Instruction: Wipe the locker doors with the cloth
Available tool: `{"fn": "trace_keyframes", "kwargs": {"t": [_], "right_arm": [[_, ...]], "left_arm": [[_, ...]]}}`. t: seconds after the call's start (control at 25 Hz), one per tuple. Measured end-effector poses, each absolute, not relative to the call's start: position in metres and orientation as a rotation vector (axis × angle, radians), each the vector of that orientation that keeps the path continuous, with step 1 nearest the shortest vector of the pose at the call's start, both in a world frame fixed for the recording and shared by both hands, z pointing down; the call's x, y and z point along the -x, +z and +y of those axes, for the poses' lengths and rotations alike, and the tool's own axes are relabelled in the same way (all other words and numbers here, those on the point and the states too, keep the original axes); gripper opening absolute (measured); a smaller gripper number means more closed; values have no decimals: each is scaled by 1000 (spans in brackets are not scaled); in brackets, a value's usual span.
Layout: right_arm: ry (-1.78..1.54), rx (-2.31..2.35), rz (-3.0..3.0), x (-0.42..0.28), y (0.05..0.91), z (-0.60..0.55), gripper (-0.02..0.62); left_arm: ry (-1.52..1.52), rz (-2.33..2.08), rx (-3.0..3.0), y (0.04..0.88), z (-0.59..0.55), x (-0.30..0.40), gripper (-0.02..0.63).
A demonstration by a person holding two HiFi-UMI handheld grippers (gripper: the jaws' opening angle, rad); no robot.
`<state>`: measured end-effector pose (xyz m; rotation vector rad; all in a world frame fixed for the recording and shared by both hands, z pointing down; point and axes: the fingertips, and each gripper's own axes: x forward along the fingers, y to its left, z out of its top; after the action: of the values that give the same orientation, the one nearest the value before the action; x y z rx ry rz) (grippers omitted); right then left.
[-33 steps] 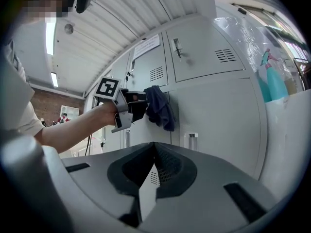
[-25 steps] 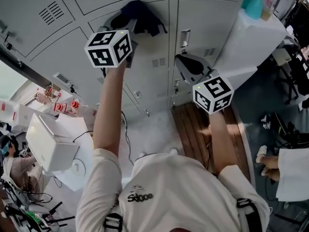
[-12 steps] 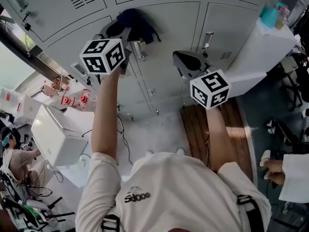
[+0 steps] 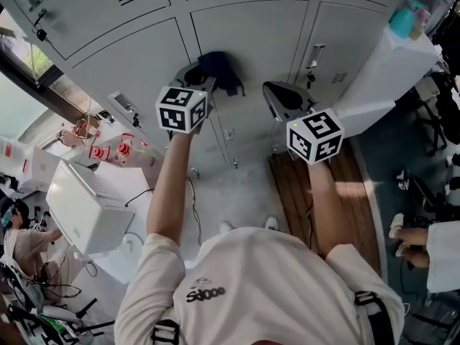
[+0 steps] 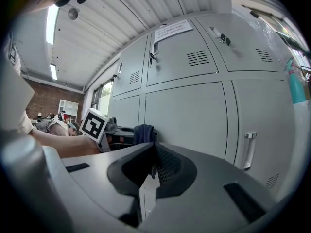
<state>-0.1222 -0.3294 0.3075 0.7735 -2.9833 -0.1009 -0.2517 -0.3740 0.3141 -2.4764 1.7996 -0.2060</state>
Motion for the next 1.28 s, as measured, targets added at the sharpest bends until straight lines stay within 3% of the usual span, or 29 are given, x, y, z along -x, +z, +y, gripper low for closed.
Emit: {"fn": "trace_keyframes", "kwargs": {"t": [0.56, 0.72, 1.08, 1.28], "right_arm": [[-7, -851, -2859, 99, 354, -333, 8], [-3, -869, -2853, 87, 355, -341, 8], [-40, -867, -2909, 78, 333, -348, 8], [-58, -840, -2933, 81, 326, -348, 8]], "left_arm": [[-551, 1897, 2762, 530, -392, 231, 87], [-426, 1815, 2760, 476, -407, 214, 87], [-118, 1720, 2456, 242, -403, 203, 86], [-45, 1655, 2404, 165, -404, 192, 87]]}}
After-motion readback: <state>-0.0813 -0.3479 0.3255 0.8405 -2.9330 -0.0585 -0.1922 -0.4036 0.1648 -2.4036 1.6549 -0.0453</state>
